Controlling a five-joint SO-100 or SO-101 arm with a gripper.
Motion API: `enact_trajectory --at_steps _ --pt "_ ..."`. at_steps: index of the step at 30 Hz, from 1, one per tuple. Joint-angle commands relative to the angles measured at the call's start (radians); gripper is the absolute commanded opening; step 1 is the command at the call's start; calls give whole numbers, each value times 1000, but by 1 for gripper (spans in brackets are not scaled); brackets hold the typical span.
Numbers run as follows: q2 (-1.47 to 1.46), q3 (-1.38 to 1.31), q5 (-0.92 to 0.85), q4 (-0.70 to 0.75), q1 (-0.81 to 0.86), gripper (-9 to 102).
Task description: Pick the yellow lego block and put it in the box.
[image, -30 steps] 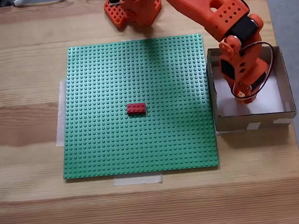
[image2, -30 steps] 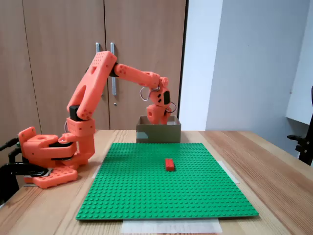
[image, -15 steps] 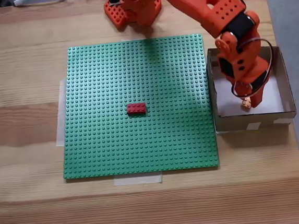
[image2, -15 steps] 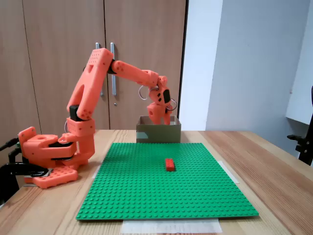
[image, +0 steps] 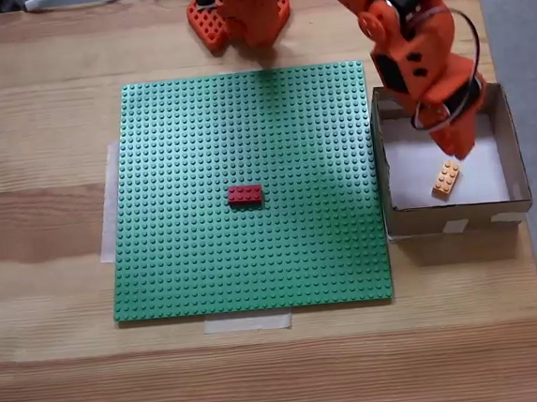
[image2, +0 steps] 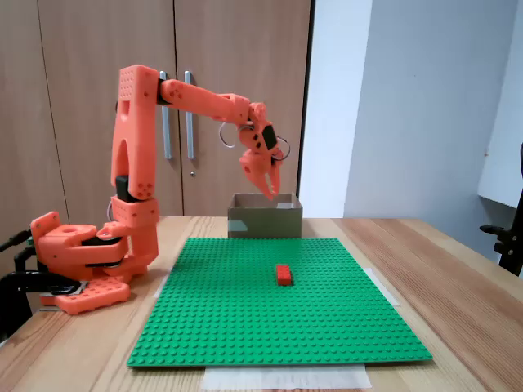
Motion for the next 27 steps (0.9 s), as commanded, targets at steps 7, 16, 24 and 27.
enact_trajectory --at_steps 7,16,24,27 --pt "314 146 -31 -23 38 0" --pt "572 373 -48 -107 152 -1" --pt "778 502 -25 -150 293 -1" --pt "839 541 -23 -181 364 -1"
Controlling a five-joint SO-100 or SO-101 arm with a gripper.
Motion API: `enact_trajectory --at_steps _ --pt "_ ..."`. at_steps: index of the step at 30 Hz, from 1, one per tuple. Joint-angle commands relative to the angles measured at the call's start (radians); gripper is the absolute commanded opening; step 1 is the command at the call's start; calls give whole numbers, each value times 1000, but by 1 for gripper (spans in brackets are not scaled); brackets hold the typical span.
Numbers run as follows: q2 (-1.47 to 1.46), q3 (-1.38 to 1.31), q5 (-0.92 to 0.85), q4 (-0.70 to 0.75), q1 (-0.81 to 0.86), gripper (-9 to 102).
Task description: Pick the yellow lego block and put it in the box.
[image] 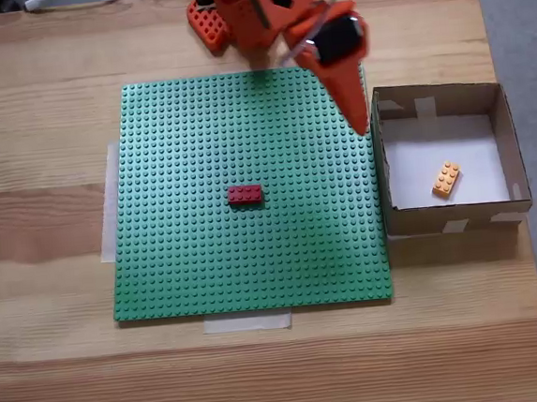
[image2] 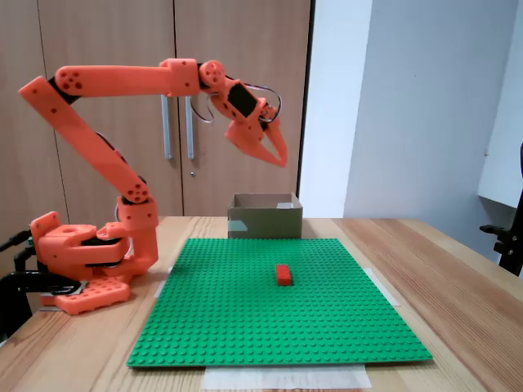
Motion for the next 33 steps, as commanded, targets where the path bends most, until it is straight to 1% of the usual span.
enact_trajectory --at_steps 1,4,8,11,15,23,29,33 --pt "92 26 12 -43 78 -1" --pt "218 132 14 -84 187 -1" --pt "342 253 15 -130 256 -1" --pt "419 324 6 -127 290 -1" --pt "499 416 -5 -123 325 -1" --pt "686 664 -28 -163 368 -1" --pt "865 819 -20 -118 387 -1" --pt "931 888 -11 -78 399 -1"
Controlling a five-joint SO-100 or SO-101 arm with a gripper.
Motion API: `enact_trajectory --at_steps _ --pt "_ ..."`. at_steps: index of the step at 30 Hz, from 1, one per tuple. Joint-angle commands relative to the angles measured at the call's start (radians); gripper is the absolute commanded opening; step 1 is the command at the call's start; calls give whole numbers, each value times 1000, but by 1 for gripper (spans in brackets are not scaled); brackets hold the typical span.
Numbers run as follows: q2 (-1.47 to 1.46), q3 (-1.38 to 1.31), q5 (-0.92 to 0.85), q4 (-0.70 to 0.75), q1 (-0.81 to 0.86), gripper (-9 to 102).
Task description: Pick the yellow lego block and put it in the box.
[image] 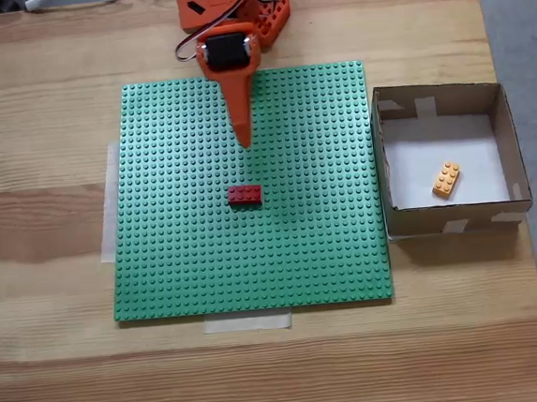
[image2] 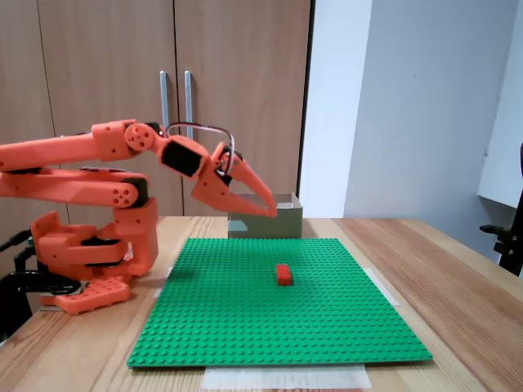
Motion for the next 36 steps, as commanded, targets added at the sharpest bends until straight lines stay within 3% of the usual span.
enact_trajectory --at_steps 1,17,25,36 --pt "34 28 12 12 5 -1" --pt "107 198 -26 35 23 -1" --pt "107 207 -41 114 35 -1" --pt "107 207 -58 117 35 -1"
